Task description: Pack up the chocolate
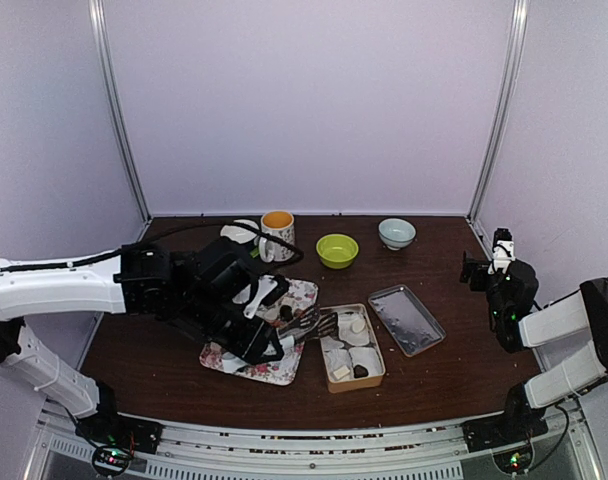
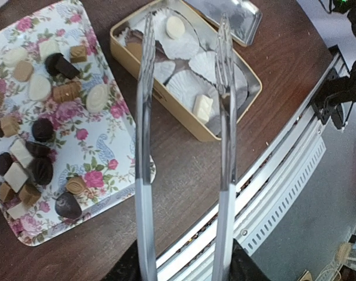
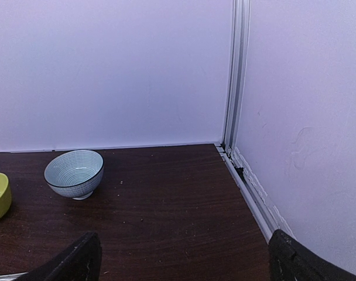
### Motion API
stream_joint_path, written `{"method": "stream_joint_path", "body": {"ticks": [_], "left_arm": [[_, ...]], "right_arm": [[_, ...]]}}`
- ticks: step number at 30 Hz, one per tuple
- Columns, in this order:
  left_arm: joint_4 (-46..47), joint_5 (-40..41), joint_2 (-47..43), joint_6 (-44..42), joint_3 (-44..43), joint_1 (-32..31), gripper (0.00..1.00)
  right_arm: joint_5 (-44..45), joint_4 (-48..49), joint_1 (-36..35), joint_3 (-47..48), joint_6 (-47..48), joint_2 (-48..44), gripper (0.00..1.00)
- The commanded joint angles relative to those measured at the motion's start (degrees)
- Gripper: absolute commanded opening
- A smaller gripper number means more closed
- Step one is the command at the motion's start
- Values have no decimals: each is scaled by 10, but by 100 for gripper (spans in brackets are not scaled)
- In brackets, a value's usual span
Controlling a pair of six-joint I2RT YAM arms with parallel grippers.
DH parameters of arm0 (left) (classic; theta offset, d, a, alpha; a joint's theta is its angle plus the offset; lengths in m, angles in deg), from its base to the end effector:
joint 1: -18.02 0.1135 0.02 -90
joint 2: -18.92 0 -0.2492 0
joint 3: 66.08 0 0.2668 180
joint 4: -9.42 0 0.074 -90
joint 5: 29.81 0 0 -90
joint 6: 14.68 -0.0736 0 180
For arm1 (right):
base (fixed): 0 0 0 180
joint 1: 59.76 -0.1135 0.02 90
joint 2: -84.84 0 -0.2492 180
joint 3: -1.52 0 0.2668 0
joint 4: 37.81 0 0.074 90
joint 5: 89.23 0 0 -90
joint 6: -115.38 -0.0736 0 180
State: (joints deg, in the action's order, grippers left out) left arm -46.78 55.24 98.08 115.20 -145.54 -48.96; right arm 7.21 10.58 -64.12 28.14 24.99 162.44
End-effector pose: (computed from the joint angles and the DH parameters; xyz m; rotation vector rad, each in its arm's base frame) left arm 0.1203 -0.2993 0.2377 0.6816 2.6721 -0.7502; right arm 0.2813 0.0132 0.1430 0.0308 1.6155 -0.0268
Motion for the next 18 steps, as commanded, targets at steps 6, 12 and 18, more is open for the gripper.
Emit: {"method": "stream_joint_path", "body": {"ticks": [6, 12, 18], "left_arm": [[-15, 84, -81, 44, 55, 53, 44], [29, 100, -113, 20, 96, 70, 43], [80, 117, -141, -2, 134, 72, 42]], "right_arm": [[8, 4, 4, 10, -5, 2, 100], [9, 4, 4, 9, -4, 3, 100], [9, 5, 4, 10, -4, 3, 100]]}}
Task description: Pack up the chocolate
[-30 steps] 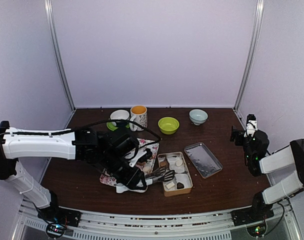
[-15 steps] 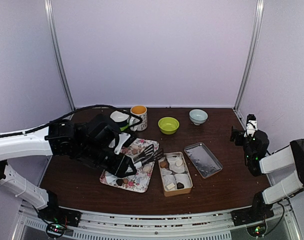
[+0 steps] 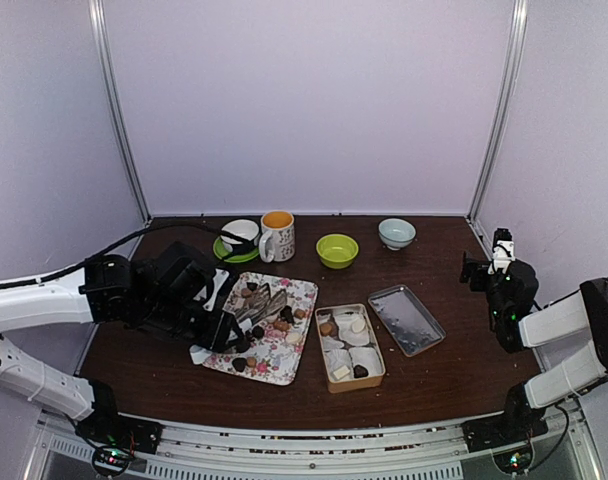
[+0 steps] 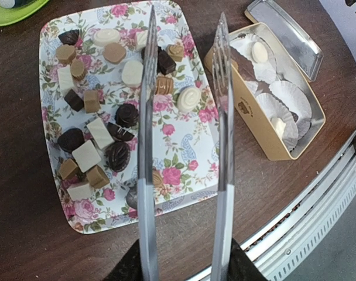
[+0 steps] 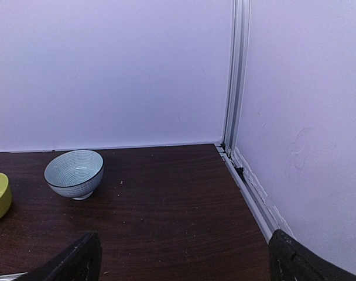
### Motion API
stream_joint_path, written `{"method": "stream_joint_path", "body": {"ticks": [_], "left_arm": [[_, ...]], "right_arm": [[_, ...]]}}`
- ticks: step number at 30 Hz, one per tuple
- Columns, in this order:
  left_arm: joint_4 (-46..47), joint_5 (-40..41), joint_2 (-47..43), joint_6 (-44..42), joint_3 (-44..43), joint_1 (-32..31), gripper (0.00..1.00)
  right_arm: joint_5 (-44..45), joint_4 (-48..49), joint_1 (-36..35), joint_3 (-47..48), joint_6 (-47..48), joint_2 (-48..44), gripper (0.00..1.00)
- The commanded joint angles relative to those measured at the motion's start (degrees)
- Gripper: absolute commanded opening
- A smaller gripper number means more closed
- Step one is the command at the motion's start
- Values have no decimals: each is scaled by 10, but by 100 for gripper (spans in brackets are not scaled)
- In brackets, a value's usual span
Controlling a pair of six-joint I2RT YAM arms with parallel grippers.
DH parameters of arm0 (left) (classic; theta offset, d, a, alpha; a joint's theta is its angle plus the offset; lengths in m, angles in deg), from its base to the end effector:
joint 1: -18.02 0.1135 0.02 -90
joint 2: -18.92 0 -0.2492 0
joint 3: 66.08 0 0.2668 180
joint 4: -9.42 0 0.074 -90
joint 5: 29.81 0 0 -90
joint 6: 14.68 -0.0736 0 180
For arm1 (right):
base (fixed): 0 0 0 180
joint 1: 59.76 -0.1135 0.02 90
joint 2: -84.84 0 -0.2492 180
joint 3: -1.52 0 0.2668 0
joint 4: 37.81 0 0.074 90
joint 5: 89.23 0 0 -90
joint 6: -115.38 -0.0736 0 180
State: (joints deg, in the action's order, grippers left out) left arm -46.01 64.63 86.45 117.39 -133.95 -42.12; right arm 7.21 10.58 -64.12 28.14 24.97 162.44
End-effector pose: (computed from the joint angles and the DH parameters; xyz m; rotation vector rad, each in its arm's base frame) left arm 0.1423 -0.2364 0.2245 0.3829 2.6129 -0.5820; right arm 0.2813 0.0132 0.1430 0.0311 1.6155 -0.0265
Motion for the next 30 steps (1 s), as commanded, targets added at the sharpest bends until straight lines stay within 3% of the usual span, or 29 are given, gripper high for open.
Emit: {"method": "stream_joint_path", "body": {"ticks": [1, 10, 17, 30], "left_arm": [[78, 28, -28, -26, 22, 4, 42], [129, 39, -76, -63, 75, 4, 40], [174, 3, -107, -53, 118, 10, 40], [182, -30, -98, -67, 143, 18, 41]], "right_arm": [[9, 4, 4, 9, -4, 3, 100], [9, 4, 4, 9, -4, 3, 100], [8, 4, 4, 9, -4, 3, 100], [8, 6, 4, 9, -3, 2, 100]]}}
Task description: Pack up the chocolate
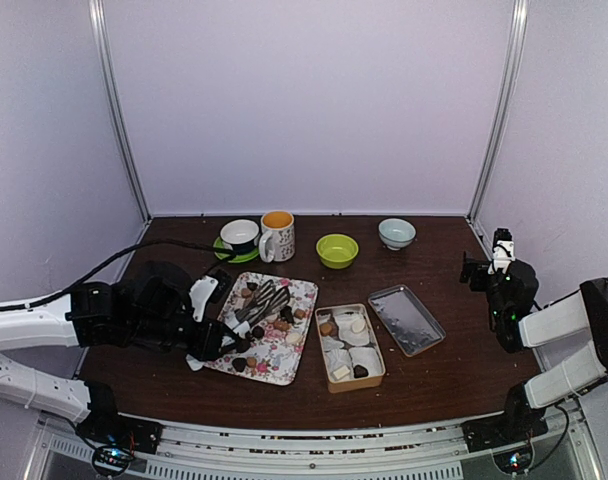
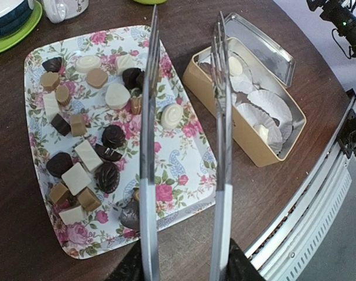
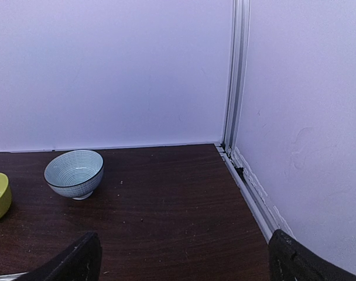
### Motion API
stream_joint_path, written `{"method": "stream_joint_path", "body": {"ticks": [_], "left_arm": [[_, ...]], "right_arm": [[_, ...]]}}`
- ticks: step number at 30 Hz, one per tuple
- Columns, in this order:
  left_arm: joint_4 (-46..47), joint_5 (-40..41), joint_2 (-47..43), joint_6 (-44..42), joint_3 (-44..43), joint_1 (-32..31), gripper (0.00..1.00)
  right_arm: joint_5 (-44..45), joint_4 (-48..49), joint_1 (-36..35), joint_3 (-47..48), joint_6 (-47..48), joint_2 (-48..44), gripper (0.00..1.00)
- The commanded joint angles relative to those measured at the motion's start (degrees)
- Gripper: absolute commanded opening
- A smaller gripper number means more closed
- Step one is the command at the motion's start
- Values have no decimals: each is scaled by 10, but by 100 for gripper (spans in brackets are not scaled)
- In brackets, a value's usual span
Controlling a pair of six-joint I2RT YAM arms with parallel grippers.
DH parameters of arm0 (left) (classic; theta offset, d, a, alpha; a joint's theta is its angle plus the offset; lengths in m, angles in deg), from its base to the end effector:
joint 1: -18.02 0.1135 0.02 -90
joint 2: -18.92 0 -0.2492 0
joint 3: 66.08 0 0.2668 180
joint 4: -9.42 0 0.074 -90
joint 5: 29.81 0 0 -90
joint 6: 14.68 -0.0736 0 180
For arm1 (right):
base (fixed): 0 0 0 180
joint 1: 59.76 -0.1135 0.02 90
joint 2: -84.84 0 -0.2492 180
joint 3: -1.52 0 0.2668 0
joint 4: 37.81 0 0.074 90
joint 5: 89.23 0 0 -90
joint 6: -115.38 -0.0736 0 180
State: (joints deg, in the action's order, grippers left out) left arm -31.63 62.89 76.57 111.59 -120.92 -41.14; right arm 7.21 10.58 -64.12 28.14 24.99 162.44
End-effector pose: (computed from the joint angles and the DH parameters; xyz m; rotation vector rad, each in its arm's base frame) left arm 0.1360 -0.2210 0.2087 0.4652 2.4225 -0.7381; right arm 0.2813 0.0132 0.1430 0.0308 1.6155 -0.0268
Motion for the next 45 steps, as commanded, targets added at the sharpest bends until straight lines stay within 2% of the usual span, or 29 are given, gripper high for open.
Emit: {"method": "stream_joint_path", "body": {"ticks": [1, 8, 14, 23, 30, 39, 45], "left_arm": [[40, -16, 3, -8, 17, 8, 41], [49, -23, 4, -10, 30, 12, 41], [49, -18, 24, -4, 42, 25, 41], [55, -5, 114, -36, 10, 47, 40], [55, 13, 147, -26, 0, 48, 40], [82, 76, 47, -7, 13, 63, 40], [97, 93, 64, 1, 6, 99, 39]], "right_arm": [[8, 6, 4, 9, -3, 2, 100], [-14, -44, 3, 26, 5, -22, 100], [-31, -280, 2, 109, 3, -91, 100], [-65, -474, -11, 161, -37, -147, 100], [-65, -675, -55, 232, -95, -155, 100], [-74, -777, -173, 267, -150, -133, 100], [-86, -828, -239, 294, -156, -75, 98]]}}
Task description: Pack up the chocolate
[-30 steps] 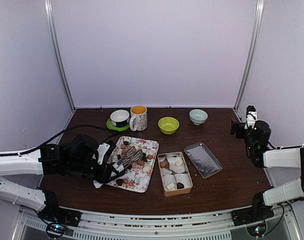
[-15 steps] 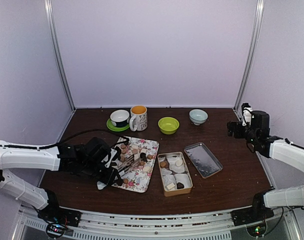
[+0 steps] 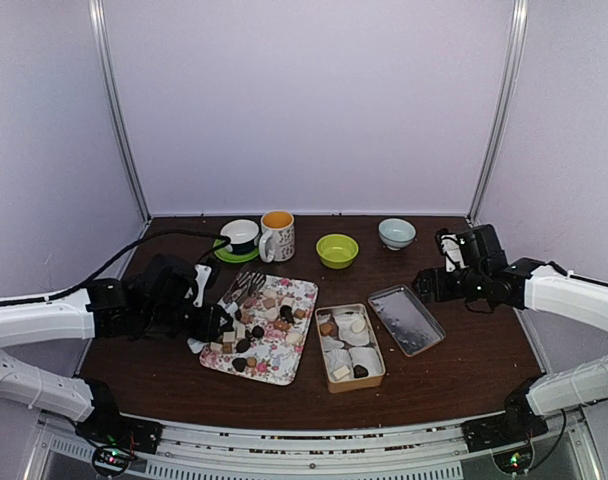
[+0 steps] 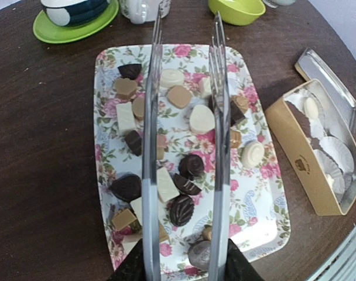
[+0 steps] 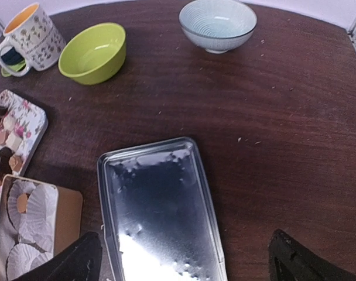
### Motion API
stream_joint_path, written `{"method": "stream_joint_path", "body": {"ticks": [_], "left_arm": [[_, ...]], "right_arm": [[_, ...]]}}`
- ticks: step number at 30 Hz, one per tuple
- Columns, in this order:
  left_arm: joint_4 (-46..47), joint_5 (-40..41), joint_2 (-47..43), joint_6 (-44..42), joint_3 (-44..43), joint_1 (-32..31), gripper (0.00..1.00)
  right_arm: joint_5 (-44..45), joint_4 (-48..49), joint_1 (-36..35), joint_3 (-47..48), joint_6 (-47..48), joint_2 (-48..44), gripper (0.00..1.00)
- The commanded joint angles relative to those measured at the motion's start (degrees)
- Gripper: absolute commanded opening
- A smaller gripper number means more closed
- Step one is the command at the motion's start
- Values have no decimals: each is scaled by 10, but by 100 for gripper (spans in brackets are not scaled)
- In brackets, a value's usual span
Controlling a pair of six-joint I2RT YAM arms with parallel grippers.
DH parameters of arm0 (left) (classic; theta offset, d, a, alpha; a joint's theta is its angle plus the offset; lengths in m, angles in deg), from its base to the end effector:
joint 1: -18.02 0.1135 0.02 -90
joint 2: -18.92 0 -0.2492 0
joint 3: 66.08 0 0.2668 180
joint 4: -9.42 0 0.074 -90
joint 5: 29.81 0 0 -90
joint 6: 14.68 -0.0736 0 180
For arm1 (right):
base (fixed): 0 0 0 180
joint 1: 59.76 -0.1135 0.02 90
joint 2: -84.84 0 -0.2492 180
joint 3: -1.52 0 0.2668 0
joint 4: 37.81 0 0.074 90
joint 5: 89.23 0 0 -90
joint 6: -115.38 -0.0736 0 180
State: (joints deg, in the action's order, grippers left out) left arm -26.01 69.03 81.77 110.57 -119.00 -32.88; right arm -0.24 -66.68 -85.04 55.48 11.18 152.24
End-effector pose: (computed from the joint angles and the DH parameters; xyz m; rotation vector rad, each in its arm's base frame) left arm 0.1804 -0.2041 0.1848 0.2532 2.4059 -0.5414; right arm 0.2643 0.1262 0.1822 -0.2348 2.3262 0.3684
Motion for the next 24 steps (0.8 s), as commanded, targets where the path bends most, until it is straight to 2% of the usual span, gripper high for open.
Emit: {"method": "stream_joint_path", "body": {"ticks": [1, 7, 17, 22, 24], "left_arm": [[52, 36, 15, 11, -10, 19, 39], [119, 35, 58, 21, 1, 23, 39], [172, 17, 123, 41, 19, 23, 39], [180, 5, 139, 47, 23, 23, 40], [188, -3, 144, 52, 27, 23, 42]], "right_arm": [[-19, -68, -37, 27, -19, 39, 95], [-10, -126, -100, 44, -54, 92, 90], [18, -142, -167, 39, -89, 150, 63], [8, -119, -176, 45, -103, 186, 47], [4, -111, -177, 49, -108, 199, 44]]}}
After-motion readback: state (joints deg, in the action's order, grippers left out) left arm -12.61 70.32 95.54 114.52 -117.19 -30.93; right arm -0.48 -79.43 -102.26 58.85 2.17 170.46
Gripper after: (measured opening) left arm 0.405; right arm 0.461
